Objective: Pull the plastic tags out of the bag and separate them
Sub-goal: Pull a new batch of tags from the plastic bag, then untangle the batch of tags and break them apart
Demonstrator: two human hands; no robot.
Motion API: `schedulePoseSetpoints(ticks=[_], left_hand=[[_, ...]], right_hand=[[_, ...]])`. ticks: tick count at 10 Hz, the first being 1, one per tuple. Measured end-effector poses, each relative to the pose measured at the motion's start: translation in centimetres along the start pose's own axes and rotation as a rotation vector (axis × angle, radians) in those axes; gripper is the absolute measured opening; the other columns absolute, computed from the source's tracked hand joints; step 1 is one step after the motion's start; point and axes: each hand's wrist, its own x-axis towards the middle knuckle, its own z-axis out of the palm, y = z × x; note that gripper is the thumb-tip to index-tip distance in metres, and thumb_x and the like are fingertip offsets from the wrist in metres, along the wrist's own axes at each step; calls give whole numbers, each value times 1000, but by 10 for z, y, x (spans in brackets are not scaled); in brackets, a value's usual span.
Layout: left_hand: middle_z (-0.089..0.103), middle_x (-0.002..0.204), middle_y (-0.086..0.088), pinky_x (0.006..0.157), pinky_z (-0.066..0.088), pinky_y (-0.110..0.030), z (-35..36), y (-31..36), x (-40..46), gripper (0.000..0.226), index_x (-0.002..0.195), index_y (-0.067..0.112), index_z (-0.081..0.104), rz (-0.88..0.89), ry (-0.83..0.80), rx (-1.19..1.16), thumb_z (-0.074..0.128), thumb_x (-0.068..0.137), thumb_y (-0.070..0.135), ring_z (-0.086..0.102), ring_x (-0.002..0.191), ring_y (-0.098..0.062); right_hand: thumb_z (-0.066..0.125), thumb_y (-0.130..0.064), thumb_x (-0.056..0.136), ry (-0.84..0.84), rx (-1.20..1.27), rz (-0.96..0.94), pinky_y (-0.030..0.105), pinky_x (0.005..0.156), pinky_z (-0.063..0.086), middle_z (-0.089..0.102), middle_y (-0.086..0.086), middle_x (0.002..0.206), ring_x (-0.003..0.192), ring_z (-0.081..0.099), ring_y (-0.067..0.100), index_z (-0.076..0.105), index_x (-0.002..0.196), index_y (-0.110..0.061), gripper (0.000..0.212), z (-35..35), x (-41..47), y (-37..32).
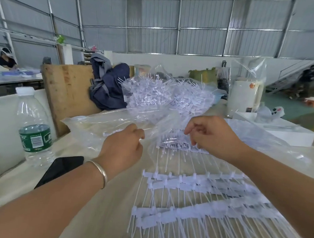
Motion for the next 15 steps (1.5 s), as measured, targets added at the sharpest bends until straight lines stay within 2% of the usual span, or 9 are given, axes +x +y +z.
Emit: schedulePoseSetpoints(ticks=[1, 2, 4, 5, 8, 11, 13, 14, 15], left_hand=[[62, 76, 17, 61, 41, -23, -6, 31, -9, 13, 84, 30, 65, 123, -166, -227, 56, 84, 21, 57, 70, 0], [62, 67, 20, 58, 42, -16, -1, 57, -22, 8, 77, 30, 67, 206, -376, -397, 62, 81, 24, 55, 61, 4], [63, 73, 13, 59, 49, -21, 24, 91, -32, 10, 78, 27, 66, 317, -356, -497, 58, 75, 33, 57, 63, 0], [60, 82, 8, 75, 51, -33, 39, 98, -25, 7, 77, 23, 67, 303, -346, -503, 68, 79, 29, 57, 76, -5], [54, 89, 27, 77, 33, -6, 68, 86, -22, 18, 96, 33, 69, 410, -333, -532, 74, 80, 27, 46, 93, 8], [54, 111, 14, 96, 39, -25, 68, 85, -23, 51, 134, 47, 49, 339, -427, -522, 67, 89, 32, 45, 108, -7], [52, 114, 8, 100, 36, -36, 72, 90, -23, 31, 116, 53, 51, 365, -408, -331, 62, 92, 36, 40, 111, -13], [55, 113, 3, 97, 38, -36, 49, 92, -26, 31, 118, 48, 54, 307, -387, -304, 61, 93, 31, 42, 109, -16], [63, 92, -15, 80, 40, -22, 91, 85, -38, 23, 112, 5, 65, 110, -434, -319, 54, 91, 3, 57, 100, -22]], right_hand=[[55, 7, 81, -307, 87, 94, 22, 59, 50, 68, 7, 62, 55, 61, 15, 70, 74, -9, 23, -11, -26, 6], [64, 4, 79, -552, -28, 126, 19, 68, 49, 70, 6, 73, 65, 64, 7, 71, 76, -14, 20, -19, -49, 12], [74, -5, 75, -705, -190, 139, 39, 86, 51, 66, 9, 98, 94, 63, 24, 66, 96, -14, 24, -8, -76, 24], [73, -2, 73, -665, -151, 108, 30, 75, 46, 59, 2, 91, 82, 56, 15, 66, 101, -10, 30, 6, -81, 30], [75, -25, 73, -474, -90, 14, 17, 73, 39, 64, -17, 82, 79, 58, -2, 76, 91, -26, 18, 18, -93, 54], [80, -24, 73, -439, -35, -9, 25, 58, 41, 69, 2, 72, 60, 56, 14, 77, 84, -27, 11, -2, -106, 20], [79, -30, 76, -388, -2, -10, 30, 60, 37, 65, 22, 84, 72, 56, 35, 76, 87, -30, 12, -26, -134, -10], [79, -30, 75, -364, 19, -30, 42, 63, 44, 67, 22, 83, 74, 59, 38, 77, 87, -29, 11, -53, -147, -29], [79, -33, 72, -279, -12, -57, 41, 70, 49, 73, 0, 82, 79, 66, 26, 77, 87, -29, 16, -83, -154, -49]])
